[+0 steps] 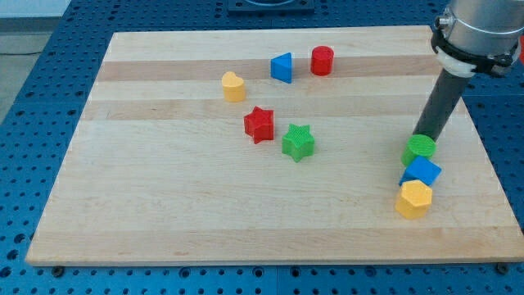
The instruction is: Push the red star into the green star
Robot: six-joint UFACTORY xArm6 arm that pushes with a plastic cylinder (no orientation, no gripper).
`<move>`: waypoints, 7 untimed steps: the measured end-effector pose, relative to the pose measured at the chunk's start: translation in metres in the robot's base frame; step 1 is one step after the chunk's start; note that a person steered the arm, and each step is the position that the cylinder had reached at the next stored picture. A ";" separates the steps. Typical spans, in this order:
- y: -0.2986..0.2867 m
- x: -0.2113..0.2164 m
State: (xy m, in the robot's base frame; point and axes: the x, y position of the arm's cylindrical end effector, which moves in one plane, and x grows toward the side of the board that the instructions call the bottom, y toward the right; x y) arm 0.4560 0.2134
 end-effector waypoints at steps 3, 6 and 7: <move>-0.101 -0.067; -0.280 -0.072; -0.274 -0.051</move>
State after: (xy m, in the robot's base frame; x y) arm 0.4054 -0.0607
